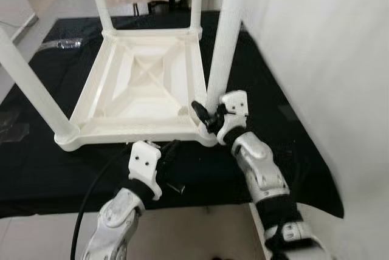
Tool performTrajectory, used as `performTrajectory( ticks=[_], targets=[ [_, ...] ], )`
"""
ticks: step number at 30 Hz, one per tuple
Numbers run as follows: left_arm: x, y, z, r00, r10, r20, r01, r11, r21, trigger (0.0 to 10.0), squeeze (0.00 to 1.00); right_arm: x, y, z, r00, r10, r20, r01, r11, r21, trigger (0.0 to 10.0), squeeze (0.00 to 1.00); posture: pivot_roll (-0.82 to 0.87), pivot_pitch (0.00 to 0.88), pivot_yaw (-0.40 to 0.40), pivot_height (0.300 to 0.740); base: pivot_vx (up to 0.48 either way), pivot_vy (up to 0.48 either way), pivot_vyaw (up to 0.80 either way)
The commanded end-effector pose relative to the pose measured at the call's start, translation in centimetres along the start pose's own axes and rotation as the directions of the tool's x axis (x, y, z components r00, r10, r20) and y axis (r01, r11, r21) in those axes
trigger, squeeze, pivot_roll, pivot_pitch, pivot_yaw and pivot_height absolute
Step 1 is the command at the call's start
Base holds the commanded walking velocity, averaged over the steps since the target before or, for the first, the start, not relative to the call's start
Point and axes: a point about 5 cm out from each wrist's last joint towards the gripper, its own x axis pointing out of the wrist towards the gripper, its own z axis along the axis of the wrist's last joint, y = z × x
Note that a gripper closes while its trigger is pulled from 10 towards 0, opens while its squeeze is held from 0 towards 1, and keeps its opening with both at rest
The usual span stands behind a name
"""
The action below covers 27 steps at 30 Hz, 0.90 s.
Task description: Building children table
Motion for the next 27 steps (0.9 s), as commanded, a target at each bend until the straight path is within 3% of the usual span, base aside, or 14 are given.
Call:
performTrajectory(
  ticks=[1, 2, 4, 5, 6, 7, 12, 13, 14, 17, 20, 27],
  targets=[
    [-0.2, 0.0, -0.5, 1.000, 0.002, -0.016, -0.002, 1.000, -0.004, 10.0, 0.00, -0.8, -0.4, -2.8, 0.992, -0.038, -0.122, 0.047, 0.996, 0.072, 0.0, 0.00, 0.05, 0.142, -0.040, 0.740, 0.000, 0.000, 0.00],
    [-0.2, 0.0, -0.5, 1.000, 0.010, -0.016, -0.010, 1.000, 0.002, 10.0, 0.00, -0.8, -0.1, -2.3, 0.994, -0.025, -0.106, 0.030, 0.998, 0.047, 10.0, 0.00, 0.05, 0.139, -0.036, 0.740, 0.000, 0.000, 0.00],
    [-0.2, 0.0, -0.5, 1.000, 0.012, -0.016, -0.012, 1.000, 0.004, 10.0, 0.00, -0.9, 0.1, -2.2, 0.995, -0.015, -0.100, 0.019, 0.999, 0.043, 10.0, 0.00, 0.05, 0.139, -0.036, 0.740, 0.000, 0.000, 0.00],
    [-0.2, 0.0, -0.5, 1.000, 0.012, -0.016, -0.012, 1.000, 0.003, 10.0, 0.00, -1.0, 0.3, -1.8, 0.995, -0.002, -0.095, 0.004, 1.000, 0.026, 10.0, 0.40, 0.05, 0.138, -0.036, 0.740, 0.000, 0.000, 0.00],
    [-0.2, 0.0, -0.5, 1.000, 0.012, -0.016, -0.012, 1.000, 0.003, 10.0, 0.00, -1.0, 0.3, -1.8, 0.995, -0.002, -0.095, 0.004, 1.000, 0.026, 10.0, 0.40, 0.05, 0.138, -0.036, 0.740, 0.000, 0.000, 0.00],
    [-0.1, -0.1, -0.6, 1.000, 0.008, -0.018, -0.008, 1.000, -0.001, 10.0, 0.00, -1.0, 0.2, -1.4, 0.995, 0.022, -0.095, -0.021, 1.000, 0.014, 10.0, 1.00, 0.04, 0.136, -0.033, 0.740, 0.000, 0.000, 0.00],
    [-0.1, -0.2, -0.7, 1.000, 0.002, -0.021, -0.002, 1.000, -0.008, 10.0, 0.00, 0.2, -0.9, 1.0, 0.989, 0.138, -0.043, -0.139, 0.990, -0.011, 10.0, 1.00, 0.04, 0.134, -0.029, 0.740, 0.000, 0.000, 0.00],
    [-0.1, -0.2, -0.7, 1.000, 0.002, -0.021, -0.002, 1.000, -0.009, 10.0, 0.00, 0.6, -1.3, 1.7, 0.987, 0.160, -0.034, -0.160, 0.987, -0.017, 10.0, 0.60, 0.04, 0.134, -0.029, 0.740, 0.000, 0.000, 0.00],
    [-0.1, -0.2, -0.7, 1.000, 0.001, -0.021, -0.001, 1.000, -0.009, 10.0, 0.00, 1.0, -1.7, 2.2, 0.984, 0.175, -0.027, -0.176, 0.984, -0.022, 10.0, 0.00, 0.04, 0.136, -0.030, 0.740, 0.000, 0.000, 0.00],
    [-0.1, -0.2, -0.6, 1.000, 0.001, -0.020, -0.001, 1.000, -0.010, 10.0, 0.00, 1.7, -2.3, 3.7, 0.967, 0.255, -0.006, -0.255, 0.967, -0.022, 10.0, 0.00, 0.04, 0.138, -0.027, 0.740, 0.000, 0.000, 0.00],
    [-0.1, -0.1, -0.6, 1.000, 0.002, -0.020, -0.002, 1.000, -0.009, 10.0, 0.00, 1.7, -2.0, 4.6, 0.886, 0.462, -0.020, -0.463, 0.885, -0.055, 10.0, 0.00, 0.04, 0.142, -0.027, 0.740, 0.000, 0.000, 0.00],
    [-0.1, -0.1, -0.5, 1.000, 0.004, -0.019, -0.004, 1.000, -0.009, 10.0, 0.00, 1.5, -2.2, 4.8, 0.826, 0.561, -0.053, -0.564, 0.824, -0.060, 10.0, 0.00, 0.05, 0.146, -0.029, 0.740, 0.000, 0.000, 0.00]
  ],
)
